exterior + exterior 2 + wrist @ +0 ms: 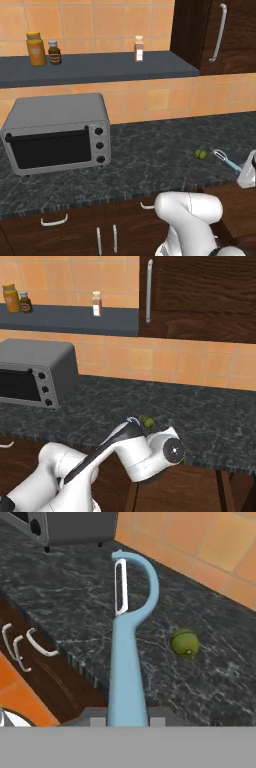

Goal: Pick the peeler from the drawer and place it on the counter.

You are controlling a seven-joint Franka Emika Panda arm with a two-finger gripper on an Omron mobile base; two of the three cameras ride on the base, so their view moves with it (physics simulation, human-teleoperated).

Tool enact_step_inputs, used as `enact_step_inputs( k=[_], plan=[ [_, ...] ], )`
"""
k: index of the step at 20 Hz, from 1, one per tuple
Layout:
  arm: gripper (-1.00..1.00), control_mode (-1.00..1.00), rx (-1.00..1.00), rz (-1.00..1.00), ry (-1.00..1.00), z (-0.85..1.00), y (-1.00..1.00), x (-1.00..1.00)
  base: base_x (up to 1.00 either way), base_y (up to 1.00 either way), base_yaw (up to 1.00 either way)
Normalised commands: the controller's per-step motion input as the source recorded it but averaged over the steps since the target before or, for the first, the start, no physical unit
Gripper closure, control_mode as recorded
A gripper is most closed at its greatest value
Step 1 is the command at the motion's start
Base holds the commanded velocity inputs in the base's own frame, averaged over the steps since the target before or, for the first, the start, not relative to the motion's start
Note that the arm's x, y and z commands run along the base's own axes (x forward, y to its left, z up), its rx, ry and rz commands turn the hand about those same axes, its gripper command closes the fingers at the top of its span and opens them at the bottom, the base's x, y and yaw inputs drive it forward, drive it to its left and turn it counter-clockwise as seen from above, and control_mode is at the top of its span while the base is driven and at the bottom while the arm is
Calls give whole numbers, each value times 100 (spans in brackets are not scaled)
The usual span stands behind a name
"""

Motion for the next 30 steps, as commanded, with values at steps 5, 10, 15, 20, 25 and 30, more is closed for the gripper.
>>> enact_step_inputs(
  k=[5, 10, 15, 20, 25, 30],
  plan=[
    [100, -100, -6, 19, 2, 24, 67, 68, 0, 0, 0],
    [100, -100, -1, 18, 16, -7, 10, 71, 0, 0, 0],
    [100, -100, -3, 14, 18, -31, 8, 69, 0, 0, 0],
    [100, -100, -6, 8, 4, -49, 18, 52, 0, 0, 0],
    [-100, -100, -7, 7, 1, -53, 24, 45, 0, 0, 0],
    [-100, -100, -1, 3, -1, 12, 8, 1, 0, 0, 0]
  ],
)
